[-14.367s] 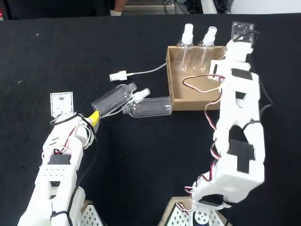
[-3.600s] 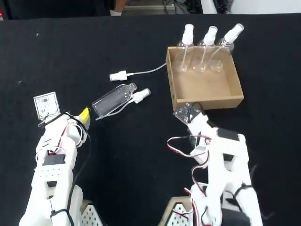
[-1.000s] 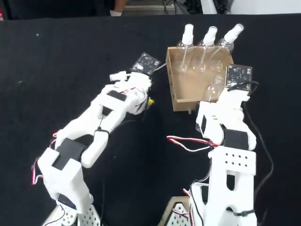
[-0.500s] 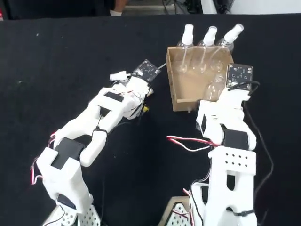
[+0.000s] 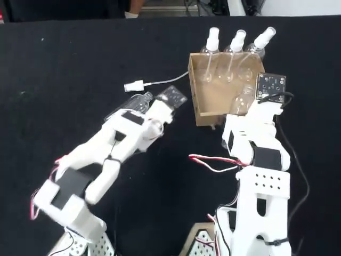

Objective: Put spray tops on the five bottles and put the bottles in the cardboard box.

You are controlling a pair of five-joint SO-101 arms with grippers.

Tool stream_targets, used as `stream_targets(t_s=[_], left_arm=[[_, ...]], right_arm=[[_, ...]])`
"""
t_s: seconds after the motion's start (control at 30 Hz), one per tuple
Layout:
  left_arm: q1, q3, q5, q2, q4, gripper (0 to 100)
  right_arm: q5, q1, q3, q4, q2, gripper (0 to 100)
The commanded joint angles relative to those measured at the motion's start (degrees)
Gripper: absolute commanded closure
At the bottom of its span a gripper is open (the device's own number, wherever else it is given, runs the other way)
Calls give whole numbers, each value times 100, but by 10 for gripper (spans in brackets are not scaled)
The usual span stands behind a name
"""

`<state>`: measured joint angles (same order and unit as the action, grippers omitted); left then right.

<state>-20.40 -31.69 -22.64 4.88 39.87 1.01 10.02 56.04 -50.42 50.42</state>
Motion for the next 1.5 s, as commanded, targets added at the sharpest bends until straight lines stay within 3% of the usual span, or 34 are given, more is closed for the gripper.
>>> stream_targets(t_s=[0.0,0.23,0.43,0.5,0.7,0.9,1.3,1.37,1.47], left_arm=[[136,-945,-70,-1424,598,971],[163,-2097,-202,-2848,1046,954],[171,-1965,-607,-2998,1459,709],[171,-1807,-607,-2998,1495,684],[127,-1147,-598,-2822,1442,701],[418,-470,-580,-1565,1433,701],[576,295,70,-440,1451,703],[576,268,53,-360,1486,750],[567,136,79,-246,1459,913]], right_arm=[[35,62,-40,220,198,988],[35,62,-40,220,198,988],[35,62,-40,220,207,988],[26,62,-40,220,207,988],[26,62,-40,220,207,988],[35,62,-40,211,198,987],[35,53,-40,211,198,987],[35,53,-40,211,198,987],[44,0,-40,211,198,987]])
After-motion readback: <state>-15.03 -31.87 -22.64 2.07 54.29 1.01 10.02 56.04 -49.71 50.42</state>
